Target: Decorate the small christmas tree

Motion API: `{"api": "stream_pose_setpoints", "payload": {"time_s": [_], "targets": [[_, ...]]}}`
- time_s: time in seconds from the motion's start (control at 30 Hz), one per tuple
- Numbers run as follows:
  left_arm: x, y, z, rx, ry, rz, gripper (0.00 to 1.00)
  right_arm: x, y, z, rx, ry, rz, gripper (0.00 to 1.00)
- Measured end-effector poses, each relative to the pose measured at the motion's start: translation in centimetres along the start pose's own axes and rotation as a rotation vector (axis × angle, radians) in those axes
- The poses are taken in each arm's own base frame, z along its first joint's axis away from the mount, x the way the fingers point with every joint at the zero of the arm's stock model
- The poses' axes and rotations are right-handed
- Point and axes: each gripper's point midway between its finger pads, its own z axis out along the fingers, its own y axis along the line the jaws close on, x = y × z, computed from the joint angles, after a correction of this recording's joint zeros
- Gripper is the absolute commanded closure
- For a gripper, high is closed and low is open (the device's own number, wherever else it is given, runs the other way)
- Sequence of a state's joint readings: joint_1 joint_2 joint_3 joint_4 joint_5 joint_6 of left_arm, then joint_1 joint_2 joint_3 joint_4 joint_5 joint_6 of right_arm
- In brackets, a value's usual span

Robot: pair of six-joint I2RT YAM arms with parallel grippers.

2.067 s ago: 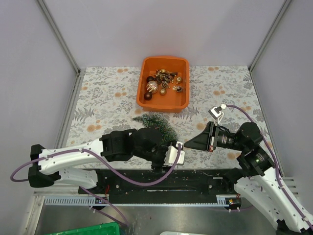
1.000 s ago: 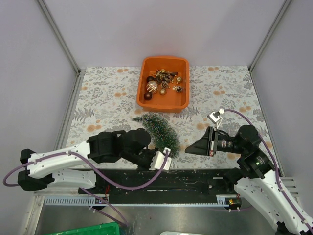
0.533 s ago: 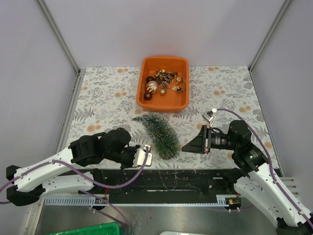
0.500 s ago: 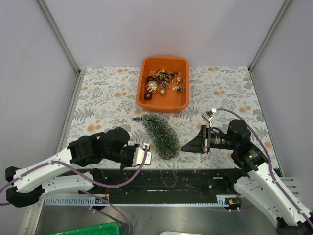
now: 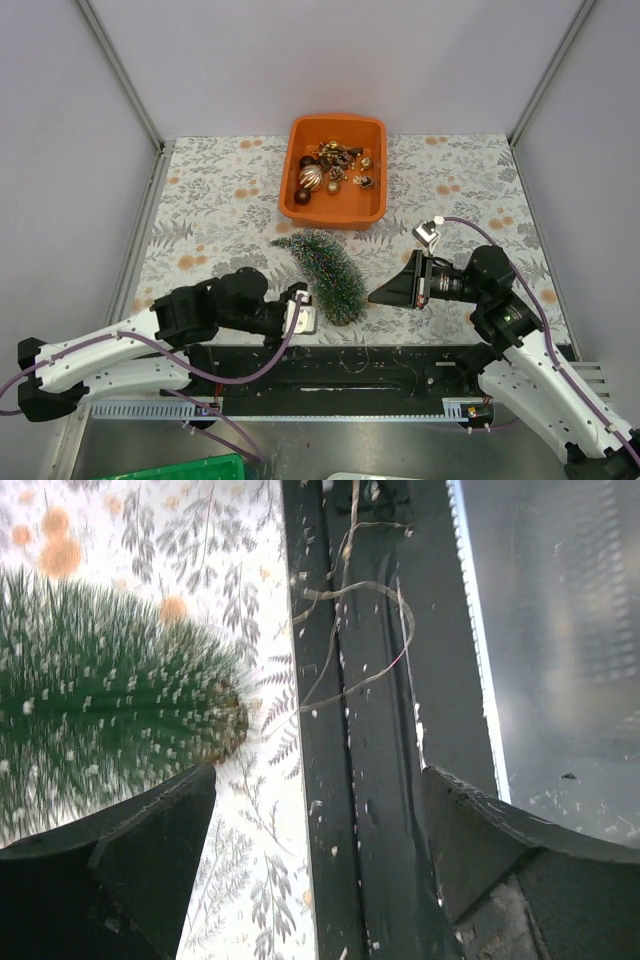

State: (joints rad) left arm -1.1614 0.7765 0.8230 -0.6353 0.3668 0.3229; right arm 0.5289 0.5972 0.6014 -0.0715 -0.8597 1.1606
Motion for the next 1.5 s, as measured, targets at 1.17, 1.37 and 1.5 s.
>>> {"api": "stream_pose_setpoints", "payload": {"time_s": [1.17,1.37,1.5], "targets": [[0.0,-2.9,3.1,0.157,0.01,0.211,1.0,0.0,1.5,0.2,-0.119,0.018,-0.012,0.99],[0.1,-2.5,0.3,0.12,0.042,0.245,1.0,-0.2,0.2,0.8,-0.082,0.026,0.01,0.98],[0.8,-1.5,-1.5,0.05,0.072,0.279,1.0,-0.2,-1.2,1.2,-0.044,0.039,0.038,0.97]]}}
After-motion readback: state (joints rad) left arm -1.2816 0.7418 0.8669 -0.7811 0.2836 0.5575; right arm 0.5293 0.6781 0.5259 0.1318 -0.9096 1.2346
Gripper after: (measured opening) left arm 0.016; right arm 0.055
